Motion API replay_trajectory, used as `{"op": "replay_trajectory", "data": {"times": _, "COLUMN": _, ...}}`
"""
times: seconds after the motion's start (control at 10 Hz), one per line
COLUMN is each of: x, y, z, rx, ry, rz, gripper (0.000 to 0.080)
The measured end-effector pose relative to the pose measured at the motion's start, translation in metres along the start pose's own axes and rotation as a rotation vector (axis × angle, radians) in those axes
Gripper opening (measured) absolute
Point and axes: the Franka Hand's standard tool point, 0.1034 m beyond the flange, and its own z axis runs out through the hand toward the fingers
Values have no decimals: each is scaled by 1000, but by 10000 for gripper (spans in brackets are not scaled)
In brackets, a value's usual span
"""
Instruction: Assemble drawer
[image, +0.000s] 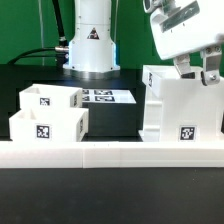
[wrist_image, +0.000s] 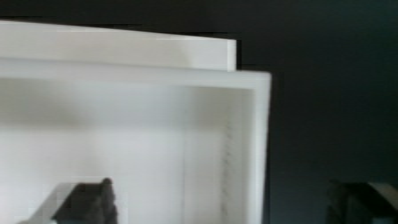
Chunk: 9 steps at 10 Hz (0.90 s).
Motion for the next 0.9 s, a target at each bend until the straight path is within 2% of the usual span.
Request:
{"op": "replay_trajectory", "data": {"times": 0.1, "x": 0, "y": 1, "z": -10, "rx": 7, "ry": 0, "rz": -36, "gripper": 630}}
{"op": "replay_trajectory", "data": {"times": 0.3, "x": 7, "y": 4, "z": -36, "rx": 25, "ry": 5, "rz": -206, "gripper": 646}}
{"op": "replay_trajectory", "data": {"times": 0.4, "x": 15, "y": 9, "z": -47, "rx": 18, "ry": 4, "rz": -298, "gripper": 646}}
{"op": "replay_trajectory", "data": {"times": 0.7, "x": 16, "y": 13, "z": -47, "rx": 15, "ry": 6, "rz": -346, "gripper": 649}}
{"op": "replay_trajectory", "data": {"times": 0.8, "x": 19, "y": 16, "z": -45, "rx": -11, "ry": 5, "rz": -473, "gripper": 649}}
{"op": "replay_trajectory", "data": {"times": 0.9, "x": 25, "y": 24, "z": -43, "rx": -69, "ry": -2, "rz": -658, "gripper": 649}}
